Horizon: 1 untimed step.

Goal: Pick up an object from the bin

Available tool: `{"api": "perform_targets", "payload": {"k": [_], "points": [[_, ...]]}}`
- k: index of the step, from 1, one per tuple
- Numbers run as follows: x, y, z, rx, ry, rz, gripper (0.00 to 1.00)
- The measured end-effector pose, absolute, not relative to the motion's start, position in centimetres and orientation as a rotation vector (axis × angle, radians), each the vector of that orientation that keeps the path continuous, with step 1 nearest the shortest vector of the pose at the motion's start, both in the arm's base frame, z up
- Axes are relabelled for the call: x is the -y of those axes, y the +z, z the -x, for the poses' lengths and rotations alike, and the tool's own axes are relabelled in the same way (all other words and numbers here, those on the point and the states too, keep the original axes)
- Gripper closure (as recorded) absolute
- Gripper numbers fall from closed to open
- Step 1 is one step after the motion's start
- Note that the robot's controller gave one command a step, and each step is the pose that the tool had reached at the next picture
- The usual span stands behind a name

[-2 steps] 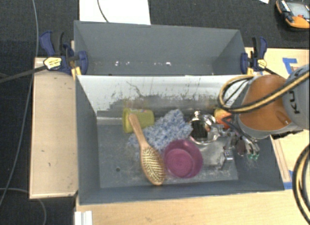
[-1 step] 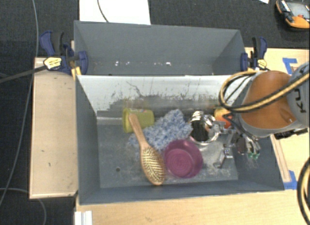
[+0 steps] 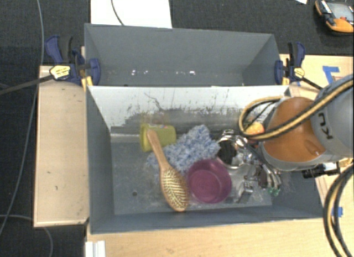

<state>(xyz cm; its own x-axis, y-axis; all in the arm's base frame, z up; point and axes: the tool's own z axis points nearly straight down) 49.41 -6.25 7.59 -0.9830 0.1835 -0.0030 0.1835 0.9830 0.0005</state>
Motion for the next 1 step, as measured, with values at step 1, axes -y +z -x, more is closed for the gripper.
{"api": "perform_targets", "payload": {"k": [1], "points": [[3.33, 7.06, -49.64, -3.111, -0.001, -0.281, 0.0]]}}
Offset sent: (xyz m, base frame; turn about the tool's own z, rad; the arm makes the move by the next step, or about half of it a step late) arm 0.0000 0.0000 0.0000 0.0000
